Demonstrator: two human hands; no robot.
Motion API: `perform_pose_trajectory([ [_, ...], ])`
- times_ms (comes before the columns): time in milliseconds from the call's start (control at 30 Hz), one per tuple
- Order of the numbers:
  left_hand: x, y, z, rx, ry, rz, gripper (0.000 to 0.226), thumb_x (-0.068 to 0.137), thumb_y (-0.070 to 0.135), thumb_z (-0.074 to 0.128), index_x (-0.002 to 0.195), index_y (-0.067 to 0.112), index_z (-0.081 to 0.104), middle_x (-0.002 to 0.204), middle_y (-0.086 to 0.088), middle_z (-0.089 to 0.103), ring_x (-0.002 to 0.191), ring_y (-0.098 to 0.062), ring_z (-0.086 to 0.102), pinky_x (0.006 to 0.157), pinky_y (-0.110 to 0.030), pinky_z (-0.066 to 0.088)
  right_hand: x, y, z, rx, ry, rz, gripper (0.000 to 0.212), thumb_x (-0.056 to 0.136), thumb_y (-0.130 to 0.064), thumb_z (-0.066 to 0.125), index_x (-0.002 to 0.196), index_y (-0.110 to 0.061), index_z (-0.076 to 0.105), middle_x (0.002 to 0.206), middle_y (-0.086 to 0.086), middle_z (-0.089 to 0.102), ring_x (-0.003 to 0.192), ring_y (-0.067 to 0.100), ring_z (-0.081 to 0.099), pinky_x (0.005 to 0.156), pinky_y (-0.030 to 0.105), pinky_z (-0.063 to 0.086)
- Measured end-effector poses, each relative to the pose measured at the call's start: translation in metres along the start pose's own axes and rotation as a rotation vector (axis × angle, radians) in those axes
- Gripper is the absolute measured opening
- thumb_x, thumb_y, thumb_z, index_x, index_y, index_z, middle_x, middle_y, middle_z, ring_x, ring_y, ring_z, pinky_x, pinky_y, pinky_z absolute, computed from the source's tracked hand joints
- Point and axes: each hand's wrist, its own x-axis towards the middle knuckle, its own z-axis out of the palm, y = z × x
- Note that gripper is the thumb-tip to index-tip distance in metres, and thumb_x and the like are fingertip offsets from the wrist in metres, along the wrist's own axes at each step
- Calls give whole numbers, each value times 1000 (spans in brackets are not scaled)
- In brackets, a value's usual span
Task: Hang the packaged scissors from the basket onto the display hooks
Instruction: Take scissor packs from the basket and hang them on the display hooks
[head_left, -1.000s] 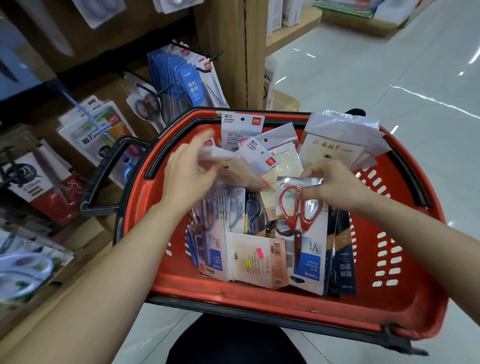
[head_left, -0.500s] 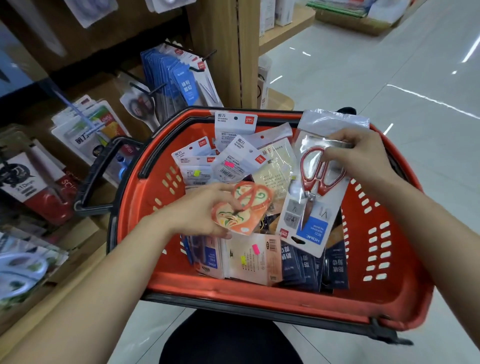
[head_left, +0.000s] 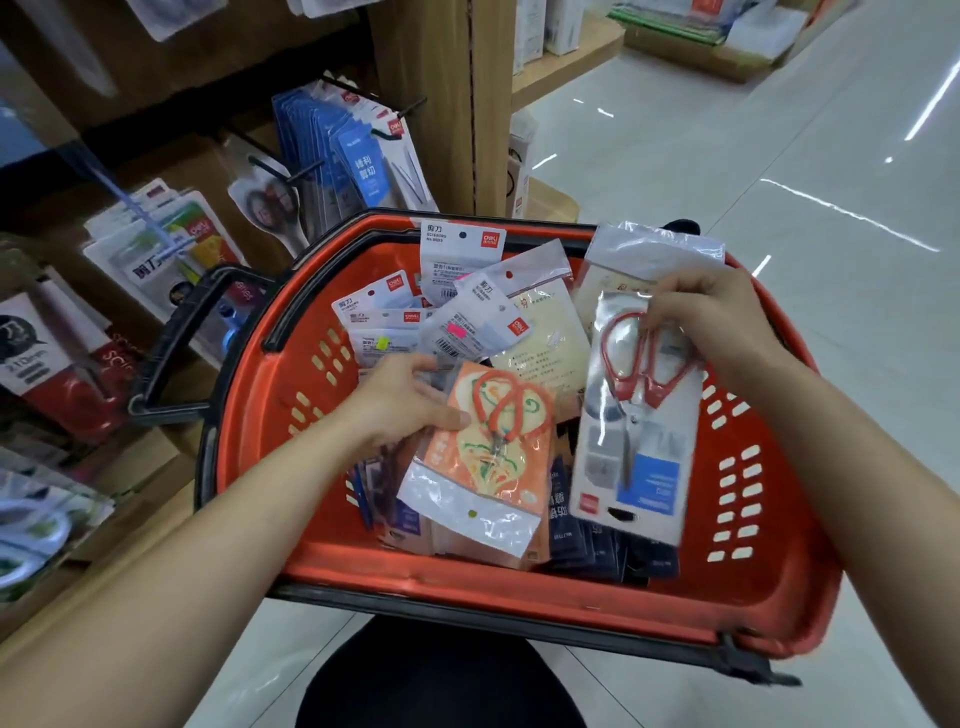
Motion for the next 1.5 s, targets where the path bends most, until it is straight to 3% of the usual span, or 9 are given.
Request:
perform_pose_trajectory([
  [67,1,1,7,-103,-93,-1,61,85,-3,80,140,1,54,81,-8,78,68,-15,72,59,-25,60,-1,-2,-2,54,11,68,6,75,-2,66,70,0,66,69,7,67,65,18,63,65,31,51],
  [200,-6,7,13,21,-397,139,41,103,17,63,144,15,59,109,-13,73,94,-7,67,69,-19,58,5,-3,-5,292,65,188,15,82,1,58,70,-8,55,51,-2,51,42,11,53,47,20,42],
  [267,-1,6,4,238,-255,252,37,105,18,59,142,20,61,114,0,75,95,3,67,79,-20,56,4,-2,-3,282,54,170,14,77,-8,63,85,3,61,56,4,48,44,15,48,48,21,38],
  [367,21,-9,-25,600,187,379,40,102,14,59,141,23,63,139,0,65,129,-19,57,108,-37,45,4,3,2,207,49,107,30,83,-12,65,98,14,64,79,18,55,61,22,56,56,26,46],
  [500,32,-23,-35,885,109,278,65,94,9,64,154,28,45,161,1,36,145,-27,35,117,-50,38,4,4,15,182,2,100,16,91,-11,65,78,-4,72,76,14,66,70,31,60,68,43,51],
  [700,34,-21,-43,1058,29,264,68,82,16,79,145,30,56,133,1,56,131,-27,51,105,-45,48,-1,12,32,50,-136,89,19,100,-15,64,83,-18,71,84,14,72,68,29,66,65,44,56],
  [867,22,-7,-68,1189,-103,302,38,67,36,93,90,40,64,95,16,51,102,-15,57,84,-38,53,-4,12,35,-33,-170,98,13,98,-21,69,87,-14,72,88,6,78,81,25,76,72,42,62],
  [1100,5,-8,-64,1290,-133,414,45,72,50,87,110,35,68,97,13,68,98,-19,65,70,-32,43,-15,0,37,-91,-443,153,16,86,-15,80,86,-13,64,76,3,79,59,9,72,44,17,49],
  [1500,-72,36,-111,783,527,484,38,79,67,75,99,35,75,87,7,74,87,-18,66,78,-44,53,-14,-3,28,331,-142,232,30,94,-13,71,121,-2,67,103,15,78,81,22,78,56,25,60],
])
